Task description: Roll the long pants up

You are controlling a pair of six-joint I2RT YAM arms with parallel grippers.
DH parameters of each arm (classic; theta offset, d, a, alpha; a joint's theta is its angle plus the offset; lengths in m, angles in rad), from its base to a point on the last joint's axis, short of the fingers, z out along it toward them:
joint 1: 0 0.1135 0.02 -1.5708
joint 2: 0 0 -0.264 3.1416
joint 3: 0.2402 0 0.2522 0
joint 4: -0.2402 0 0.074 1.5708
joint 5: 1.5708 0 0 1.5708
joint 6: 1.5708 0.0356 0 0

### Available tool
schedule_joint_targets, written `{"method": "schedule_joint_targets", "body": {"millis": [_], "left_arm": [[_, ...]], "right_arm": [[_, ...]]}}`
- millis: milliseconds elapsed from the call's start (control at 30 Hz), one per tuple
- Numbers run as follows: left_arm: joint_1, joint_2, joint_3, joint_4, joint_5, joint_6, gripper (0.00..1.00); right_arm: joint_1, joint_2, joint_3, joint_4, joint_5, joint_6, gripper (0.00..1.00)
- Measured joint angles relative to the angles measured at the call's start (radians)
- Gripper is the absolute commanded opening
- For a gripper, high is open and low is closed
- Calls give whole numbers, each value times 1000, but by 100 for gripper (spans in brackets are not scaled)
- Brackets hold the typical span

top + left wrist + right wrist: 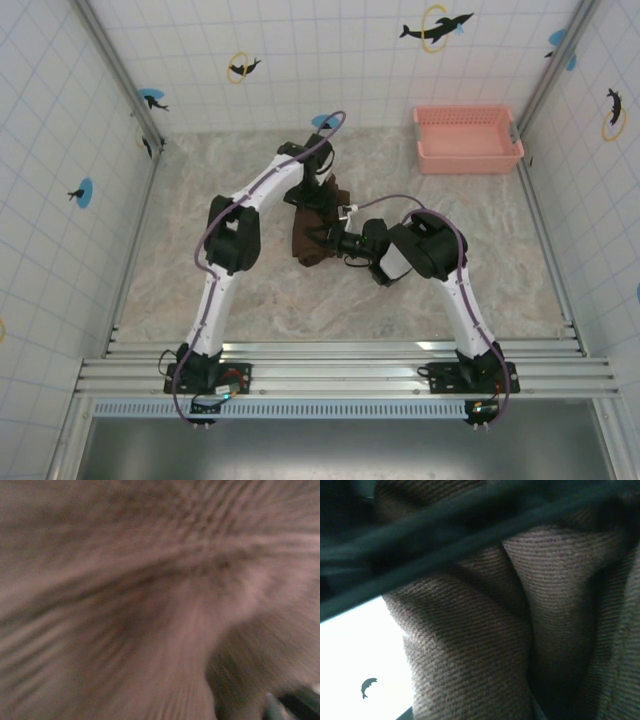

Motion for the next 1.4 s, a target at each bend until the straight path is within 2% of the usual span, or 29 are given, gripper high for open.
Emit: {"method": "schedule_joint_targets", "body": {"millis": [33,67,100,133,233,333,400,467,533,600,700,767,967,1100,1200,1400], "left_arm": [[-2,18,20,-16,-25,-10,44],[-5,23,30,-26,-43,-14,20],[-9,23,36,-36,-59,-20,6],[-13,23,42,-46,-77,-23,0],[-31,26,54,-66,-133,-25,0],[-37,45,89,-103,-175,-24,0],[-37,51,98,-123,-206,-22,0],[-37,53,98,-145,-247,-20,0],[-36,56,98,-174,-290,-14,0],[-35,59,98,-201,-328,-13,0],[-33,66,98,-236,-388,-11,2],[-33,74,103,-261,-424,-11,2],[-33,85,105,-303,-492,-14,7],[-33,93,105,-319,-524,-14,10],[-35,107,105,-334,-569,-14,12],[-66,154,122,-378,-693,-18,14]], "right_arm": [[0,1,3,-4,-1,0,35],[0,1,6,-8,-5,-1,36],[0,1,9,-10,-6,-1,37],[0,1,12,-11,-9,-5,40],[-11,-8,4,-23,-28,-34,56],[-27,-101,-55,-130,-45,-138,63],[-45,-200,-91,-310,-47,-264,67],[-51,-332,-93,-579,-8,-450,73],[-33,-483,-53,-912,111,-670,77],[27,-606,31,-1199,296,-875,84],[166,-742,129,-1451,564,-1099,99],[239,-810,137,-1530,658,-1182,97],[248,-839,63,-1629,781,-1178,97],[323,-829,10,-1623,815,-1110,97],[356,-826,-34,-1549,803,-1037,97],[300,-804,-155,-1354,756,-809,97]]}}
